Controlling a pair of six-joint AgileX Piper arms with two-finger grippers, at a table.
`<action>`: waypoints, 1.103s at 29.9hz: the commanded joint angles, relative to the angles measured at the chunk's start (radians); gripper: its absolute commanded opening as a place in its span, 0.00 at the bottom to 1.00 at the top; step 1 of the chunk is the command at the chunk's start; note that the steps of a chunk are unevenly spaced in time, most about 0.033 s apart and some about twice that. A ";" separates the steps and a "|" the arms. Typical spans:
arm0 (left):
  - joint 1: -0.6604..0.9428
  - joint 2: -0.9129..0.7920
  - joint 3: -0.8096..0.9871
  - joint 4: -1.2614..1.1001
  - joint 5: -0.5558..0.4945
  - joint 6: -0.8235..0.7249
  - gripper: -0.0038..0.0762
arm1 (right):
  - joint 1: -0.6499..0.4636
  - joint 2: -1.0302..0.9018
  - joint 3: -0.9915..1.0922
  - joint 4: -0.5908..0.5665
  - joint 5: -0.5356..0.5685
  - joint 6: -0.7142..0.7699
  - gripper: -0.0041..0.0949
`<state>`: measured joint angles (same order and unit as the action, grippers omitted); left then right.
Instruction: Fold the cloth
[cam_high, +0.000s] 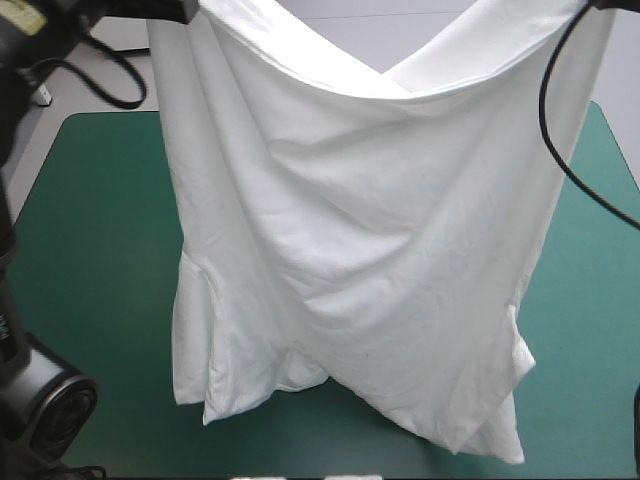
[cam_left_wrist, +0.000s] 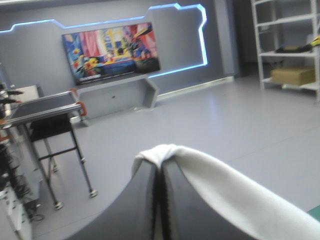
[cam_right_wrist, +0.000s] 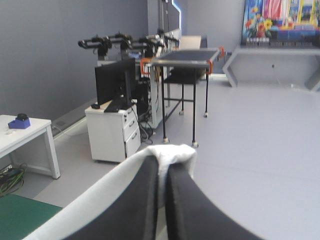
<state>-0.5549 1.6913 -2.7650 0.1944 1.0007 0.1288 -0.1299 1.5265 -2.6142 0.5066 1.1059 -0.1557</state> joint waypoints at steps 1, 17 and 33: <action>0.003 0.029 0.026 0.131 -0.189 -0.054 0.02 | -0.005 0.065 -0.008 0.020 -0.161 0.004 0.03; 0.327 0.096 0.024 -0.370 -0.603 0.061 0.02 | 0.036 0.158 -0.066 0.160 -0.420 -0.193 0.04; 0.340 0.379 0.026 -0.332 -0.118 -0.018 0.02 | 0.048 0.492 -0.048 0.044 0.122 0.069 0.04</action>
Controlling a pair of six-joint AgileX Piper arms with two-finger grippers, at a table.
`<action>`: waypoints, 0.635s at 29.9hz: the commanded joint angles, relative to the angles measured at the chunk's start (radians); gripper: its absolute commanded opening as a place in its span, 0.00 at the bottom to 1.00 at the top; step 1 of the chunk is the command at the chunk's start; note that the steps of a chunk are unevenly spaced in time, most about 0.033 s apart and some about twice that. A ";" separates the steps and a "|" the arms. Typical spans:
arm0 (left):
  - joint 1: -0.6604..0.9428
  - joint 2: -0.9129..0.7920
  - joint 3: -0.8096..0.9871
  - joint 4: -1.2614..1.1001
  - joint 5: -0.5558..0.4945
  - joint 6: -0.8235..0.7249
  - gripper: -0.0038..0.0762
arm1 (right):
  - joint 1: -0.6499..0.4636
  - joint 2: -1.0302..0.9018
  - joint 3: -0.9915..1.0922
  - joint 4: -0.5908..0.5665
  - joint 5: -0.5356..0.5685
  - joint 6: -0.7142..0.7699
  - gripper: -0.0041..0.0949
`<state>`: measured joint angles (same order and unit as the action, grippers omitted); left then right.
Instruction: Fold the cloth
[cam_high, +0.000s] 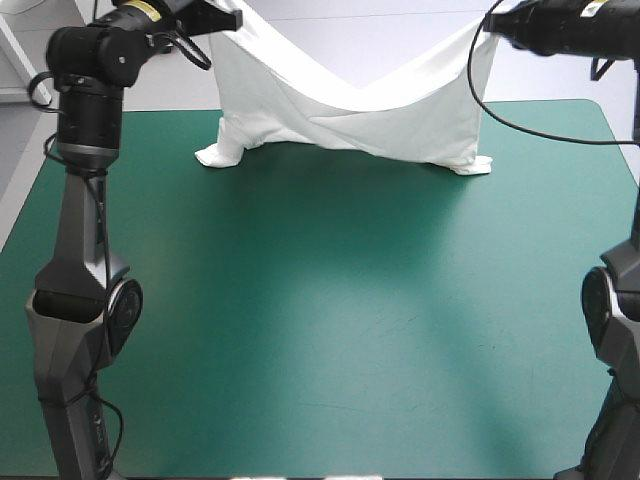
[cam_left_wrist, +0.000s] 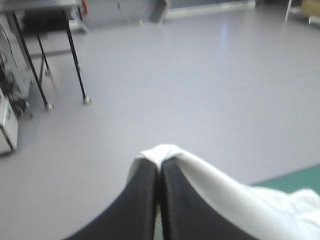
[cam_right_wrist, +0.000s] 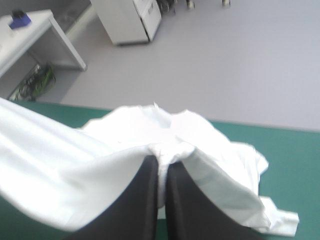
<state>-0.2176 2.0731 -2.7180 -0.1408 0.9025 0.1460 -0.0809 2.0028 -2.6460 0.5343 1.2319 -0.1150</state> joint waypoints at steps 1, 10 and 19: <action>0.002 0.025 -0.021 0.003 -0.009 -0.040 0.02 | -0.001 0.046 -0.017 0.016 0.009 0.040 0.04; 0.002 0.225 -0.021 -0.003 0.119 -0.121 0.02 | -0.001 0.234 -0.017 0.022 0.017 0.103 0.04; 0.002 0.259 -0.019 0.095 0.354 -0.123 0.02 | 0.084 0.249 -0.014 -0.230 0.019 0.074 0.04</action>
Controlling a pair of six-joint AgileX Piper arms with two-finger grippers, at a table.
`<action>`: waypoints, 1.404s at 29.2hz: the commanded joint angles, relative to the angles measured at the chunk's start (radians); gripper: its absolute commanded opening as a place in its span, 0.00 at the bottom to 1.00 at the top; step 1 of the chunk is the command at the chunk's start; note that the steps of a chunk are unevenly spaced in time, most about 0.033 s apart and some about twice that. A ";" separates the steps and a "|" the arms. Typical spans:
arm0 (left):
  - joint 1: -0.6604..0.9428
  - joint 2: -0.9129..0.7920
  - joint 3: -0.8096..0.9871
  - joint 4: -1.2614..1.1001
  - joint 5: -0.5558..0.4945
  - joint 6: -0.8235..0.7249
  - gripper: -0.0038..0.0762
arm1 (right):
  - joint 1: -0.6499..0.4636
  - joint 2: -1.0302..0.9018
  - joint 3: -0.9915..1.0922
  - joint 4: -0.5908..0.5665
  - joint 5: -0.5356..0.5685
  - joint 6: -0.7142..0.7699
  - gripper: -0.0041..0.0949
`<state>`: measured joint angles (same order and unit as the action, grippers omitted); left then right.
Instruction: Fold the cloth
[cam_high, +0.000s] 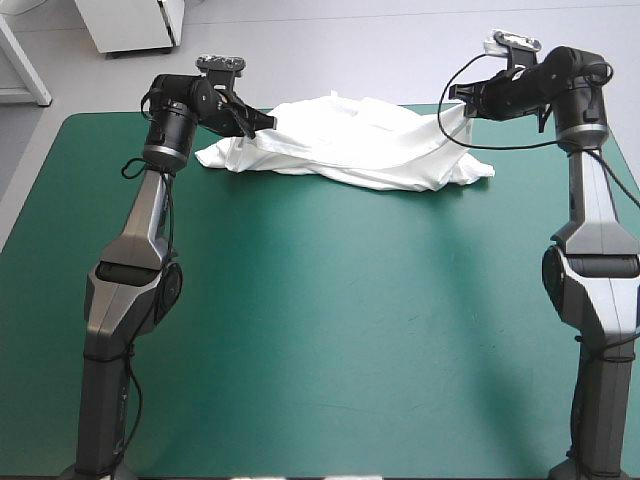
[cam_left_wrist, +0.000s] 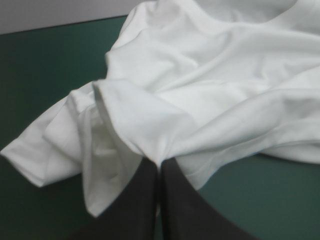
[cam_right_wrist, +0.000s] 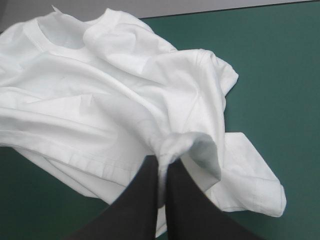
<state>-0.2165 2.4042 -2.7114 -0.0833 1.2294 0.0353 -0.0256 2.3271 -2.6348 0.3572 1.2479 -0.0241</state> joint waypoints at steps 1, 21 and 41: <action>0.001 -0.072 -0.026 0.049 0.051 -0.011 0.02 | 0.040 -0.075 -0.015 -0.070 0.004 -0.020 0.04; -0.049 -0.313 0.460 0.028 -0.003 -0.006 0.02 | 0.063 -0.422 0.676 -0.186 0.002 -0.016 0.04; -0.050 -1.085 1.759 -0.086 -0.331 0.021 0.02 | 0.063 -0.964 1.589 -0.225 -0.058 -0.033 0.04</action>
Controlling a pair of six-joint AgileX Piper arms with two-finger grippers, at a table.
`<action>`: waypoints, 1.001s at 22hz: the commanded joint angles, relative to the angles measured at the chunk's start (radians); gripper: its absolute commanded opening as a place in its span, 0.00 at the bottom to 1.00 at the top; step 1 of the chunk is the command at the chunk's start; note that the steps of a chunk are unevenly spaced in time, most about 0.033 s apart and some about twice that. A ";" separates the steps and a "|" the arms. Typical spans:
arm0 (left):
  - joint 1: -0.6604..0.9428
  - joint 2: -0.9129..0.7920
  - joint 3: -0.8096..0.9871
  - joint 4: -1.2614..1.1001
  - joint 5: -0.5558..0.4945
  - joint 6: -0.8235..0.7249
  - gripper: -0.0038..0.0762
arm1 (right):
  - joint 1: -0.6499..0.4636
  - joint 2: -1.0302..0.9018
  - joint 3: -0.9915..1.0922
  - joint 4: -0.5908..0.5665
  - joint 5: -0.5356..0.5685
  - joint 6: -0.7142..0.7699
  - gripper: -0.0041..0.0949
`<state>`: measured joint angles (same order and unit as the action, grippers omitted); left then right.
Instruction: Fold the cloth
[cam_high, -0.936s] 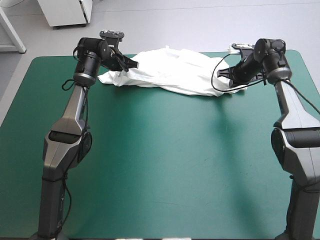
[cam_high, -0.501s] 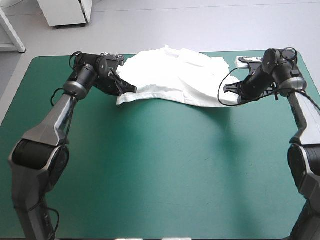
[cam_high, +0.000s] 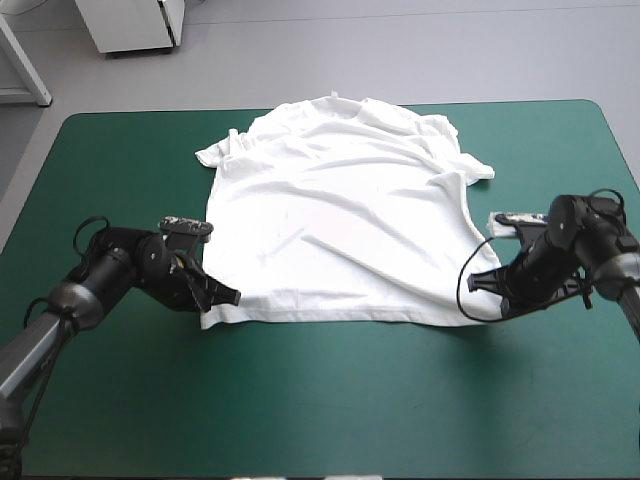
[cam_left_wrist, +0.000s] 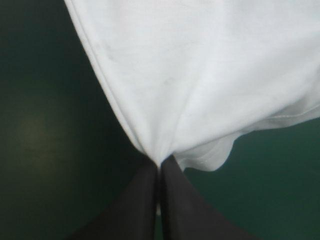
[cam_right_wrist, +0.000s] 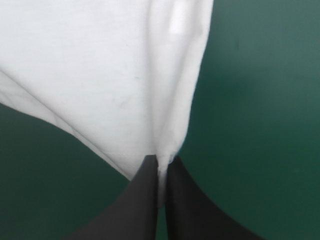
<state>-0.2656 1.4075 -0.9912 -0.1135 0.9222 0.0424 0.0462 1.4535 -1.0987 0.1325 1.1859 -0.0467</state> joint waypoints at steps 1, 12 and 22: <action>-0.001 -0.123 0.072 -0.069 0.013 0.028 0.02 | -0.009 -0.142 0.106 0.000 0.021 -0.010 0.04; -0.001 -0.395 0.339 -0.212 0.224 0.106 0.02 | -0.009 -0.459 0.435 0.017 0.066 0.047 0.04; -0.001 -0.510 0.376 -0.262 0.278 0.101 0.02 | -0.009 -0.538 0.501 0.069 0.066 0.068 0.04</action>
<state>-0.2656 0.9054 -0.5945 -0.3387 1.2086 0.1440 0.0462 0.9257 -0.5773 0.1818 1.2161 0.0216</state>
